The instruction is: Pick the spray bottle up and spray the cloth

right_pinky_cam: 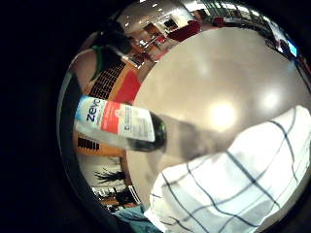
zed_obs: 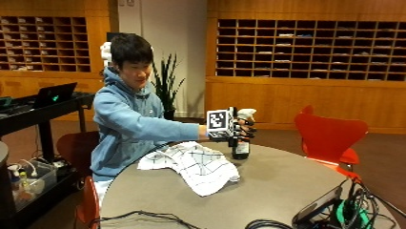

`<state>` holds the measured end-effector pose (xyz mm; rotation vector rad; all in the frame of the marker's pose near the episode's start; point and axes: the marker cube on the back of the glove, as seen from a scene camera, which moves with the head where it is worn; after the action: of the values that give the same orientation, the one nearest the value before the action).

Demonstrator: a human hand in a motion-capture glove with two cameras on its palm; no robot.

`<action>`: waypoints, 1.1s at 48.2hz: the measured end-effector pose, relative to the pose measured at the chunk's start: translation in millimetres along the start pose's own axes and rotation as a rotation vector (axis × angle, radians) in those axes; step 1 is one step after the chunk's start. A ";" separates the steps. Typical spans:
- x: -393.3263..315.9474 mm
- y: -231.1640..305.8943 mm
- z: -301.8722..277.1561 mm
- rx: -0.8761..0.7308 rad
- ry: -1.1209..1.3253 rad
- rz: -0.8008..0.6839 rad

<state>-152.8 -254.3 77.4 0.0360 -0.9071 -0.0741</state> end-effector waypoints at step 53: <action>8.0 343.1 -42.9 0.019 0.349 -0.438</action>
<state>-97.3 87.1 78.7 0.2578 -0.5386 -0.4540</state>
